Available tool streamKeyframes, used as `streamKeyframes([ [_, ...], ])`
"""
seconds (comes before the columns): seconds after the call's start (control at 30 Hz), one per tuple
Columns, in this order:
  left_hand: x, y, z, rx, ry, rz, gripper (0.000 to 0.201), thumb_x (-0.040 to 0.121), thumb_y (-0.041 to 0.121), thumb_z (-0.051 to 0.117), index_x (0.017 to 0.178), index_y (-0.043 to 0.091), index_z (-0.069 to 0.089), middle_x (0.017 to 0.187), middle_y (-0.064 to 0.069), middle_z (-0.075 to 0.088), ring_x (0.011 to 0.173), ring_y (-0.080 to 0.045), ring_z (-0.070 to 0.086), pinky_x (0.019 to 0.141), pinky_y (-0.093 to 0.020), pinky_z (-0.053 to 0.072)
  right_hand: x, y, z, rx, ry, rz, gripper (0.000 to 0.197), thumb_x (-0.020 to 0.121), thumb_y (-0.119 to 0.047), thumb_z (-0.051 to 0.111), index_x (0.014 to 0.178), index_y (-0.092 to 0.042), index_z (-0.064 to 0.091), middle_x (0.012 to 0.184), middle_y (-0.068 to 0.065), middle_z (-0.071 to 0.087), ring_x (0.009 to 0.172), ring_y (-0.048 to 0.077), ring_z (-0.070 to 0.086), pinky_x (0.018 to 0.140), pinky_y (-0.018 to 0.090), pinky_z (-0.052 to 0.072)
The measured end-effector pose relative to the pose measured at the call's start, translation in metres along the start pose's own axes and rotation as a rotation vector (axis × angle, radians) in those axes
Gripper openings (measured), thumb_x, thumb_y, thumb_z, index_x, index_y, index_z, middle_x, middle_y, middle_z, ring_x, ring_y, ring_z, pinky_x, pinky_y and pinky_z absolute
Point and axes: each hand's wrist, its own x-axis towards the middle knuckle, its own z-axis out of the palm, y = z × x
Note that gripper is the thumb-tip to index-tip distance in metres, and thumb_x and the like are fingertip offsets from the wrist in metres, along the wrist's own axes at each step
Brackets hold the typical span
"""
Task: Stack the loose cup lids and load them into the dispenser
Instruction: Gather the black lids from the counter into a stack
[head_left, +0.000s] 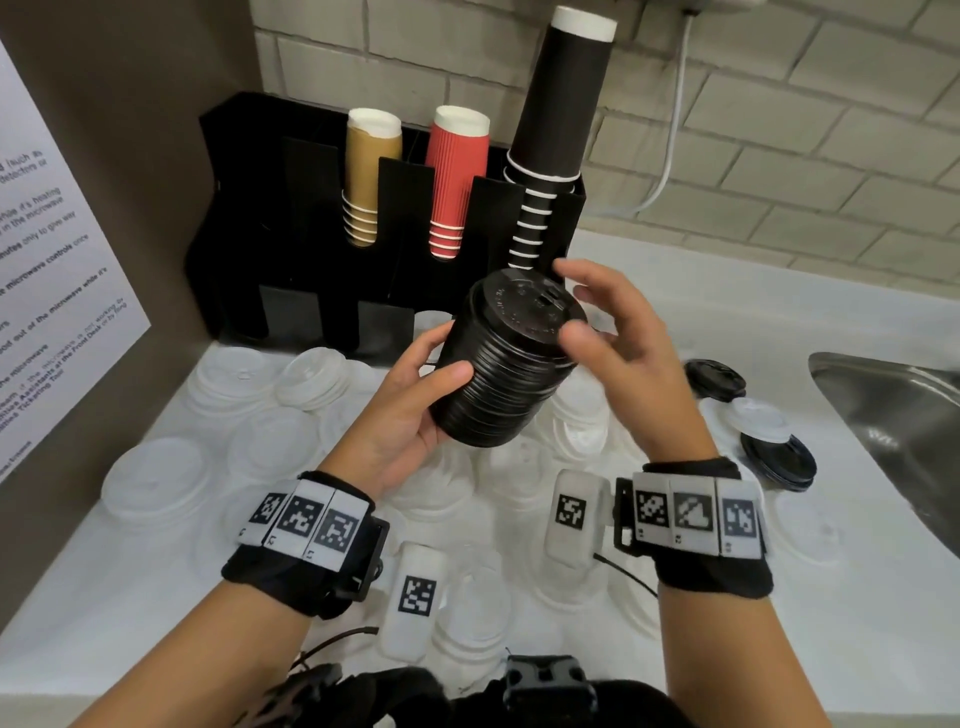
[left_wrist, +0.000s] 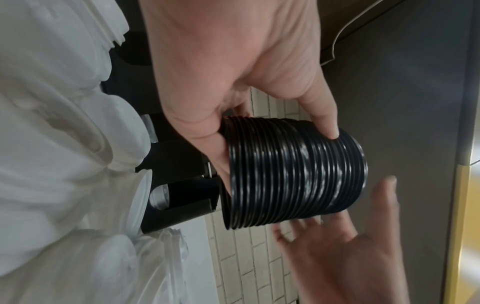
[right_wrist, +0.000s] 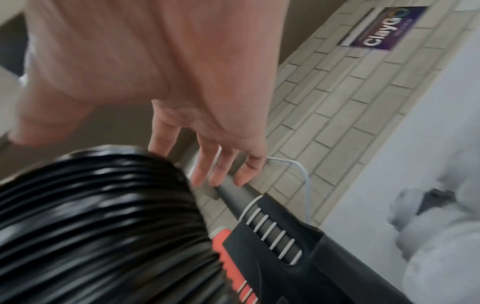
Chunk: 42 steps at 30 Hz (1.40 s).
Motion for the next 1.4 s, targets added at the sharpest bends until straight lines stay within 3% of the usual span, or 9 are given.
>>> streamKeyframes([
  [0.17, 0.004, 0.007, -0.006, -0.018, 0.034, 0.033, 0.07, 0.066, 0.03, 0.083, 0.129, 0.022, 0.053, 0.115, 0.001, 0.068, 0.105, -0.016, 0.066, 0.08, -0.031, 0.058, 0.03, 0.06, -0.058, -0.089, 0.289, 0.499, 0.041, 0.09, -0.042, 0.059, 0.129, -0.031, 0.052, 0.126, -0.004, 0.057, 0.103, 0.007, 0.056, 0.085, 0.027, 0.042],
  [0.27, 0.005, 0.012, -0.008, -0.018, 0.039, 0.046, 0.098, 0.049, 0.044, 0.094, 0.134, 0.02, 0.05, 0.119, -0.001, 0.066, 0.109, -0.018, 0.065, 0.081, -0.035, 0.058, 0.05, 0.111, -0.102, -0.56, 0.184, 0.891, 0.062, 0.089, -0.046, 0.059, 0.139, -0.013, 0.043, 0.138, 0.015, 0.05, 0.118, 0.03, 0.052, 0.098, 0.039, 0.042],
  [0.37, 0.006, 0.014, -0.01, -0.013, 0.054, 0.051, 0.083, 0.07, 0.032, 0.08, 0.142, 0.015, 0.044, 0.118, -0.001, 0.065, 0.107, -0.017, 0.065, 0.081, -0.032, 0.058, 0.057, 0.15, -0.128, -1.014, 0.054, 1.073, 0.064, 0.09, -0.048, 0.053, 0.136, -0.004, 0.047, 0.14, 0.022, 0.046, 0.127, 0.039, 0.044, 0.105, 0.044, 0.037],
  [0.63, 0.009, 0.017, -0.012, 0.031, 0.065, 0.062, 0.065, 0.08, 0.022, 0.058, 0.143, 0.017, 0.043, 0.119, -0.001, 0.065, 0.108, -0.016, 0.064, 0.079, -0.032, 0.058, 0.056, 0.197, -0.165, -1.256, -0.166, 1.13, 0.051, 0.085, -0.047, 0.046, 0.123, -0.015, 0.056, 0.136, 0.019, 0.048, 0.129, 0.038, 0.037, 0.108, 0.047, 0.034],
  [0.77, 0.01, 0.016, -0.012, 0.038, 0.061, 0.066, 0.06, 0.081, 0.023, 0.058, 0.14, 0.018, 0.045, 0.115, 0.001, 0.067, 0.104, -0.014, 0.066, 0.077, -0.031, 0.058, 0.056, 0.198, -0.165, -1.238, -0.245, 1.063, 0.038, 0.074, -0.055, 0.061, 0.08, -0.017, 0.058, 0.092, 0.01, 0.063, 0.088, 0.028, 0.06, 0.076, 0.034, 0.048],
  [0.87, 0.009, 0.015, -0.013, 0.039, 0.065, 0.066, 0.058, 0.081, 0.023, 0.058, 0.138, 0.019, 0.046, 0.114, 0.002, 0.067, 0.103, -0.014, 0.066, 0.075, -0.03, 0.057, 0.057, 0.196, -0.16, -1.18, -0.306, 1.08, 0.036, 0.08, -0.047, 0.064, 0.075, -0.011, 0.064, 0.069, 0.007, 0.062, 0.066, 0.023, 0.058, 0.063, 0.029, 0.043],
  [1.07, 0.007, 0.015, -0.014, 0.032, 0.064, 0.073, 0.062, 0.076, 0.026, 0.066, 0.136, 0.02, 0.048, 0.112, 0.002, 0.068, 0.102, -0.014, 0.067, 0.074, -0.03, 0.057, 0.051, 0.188, -0.159, -1.211, -0.401, 1.039, 0.027, 0.078, -0.034, 0.062, 0.089, -0.011, 0.068, 0.082, 0.01, 0.067, 0.076, 0.028, 0.061, 0.069, 0.029, 0.048],
  [1.23, 0.005, 0.014, -0.014, 0.011, 0.057, 0.074, 0.071, 0.068, 0.031, 0.071, 0.135, 0.019, 0.048, 0.109, 0.002, 0.069, 0.099, -0.013, 0.068, 0.073, -0.029, 0.057, 0.042, 0.187, -0.161, -1.164, -0.161, 1.027, 0.034, 0.081, -0.033, 0.06, 0.112, -0.026, 0.049, 0.131, 0.016, 0.038, 0.107, 0.04, 0.052, 0.099, 0.044, 0.046],
  [1.4, 0.003, 0.013, -0.012, -0.011, 0.045, 0.069, 0.074, 0.065, 0.031, 0.074, 0.133, 0.02, 0.049, 0.108, 0.004, 0.07, 0.099, -0.012, 0.068, 0.074, -0.028, 0.057, 0.056, 0.153, -0.149, -1.101, 0.024, 1.033, 0.049, 0.08, -0.028, 0.066, 0.124, -0.018, 0.047, 0.138, 0.019, 0.03, 0.12, 0.043, 0.041, 0.102, 0.045, 0.04],
])
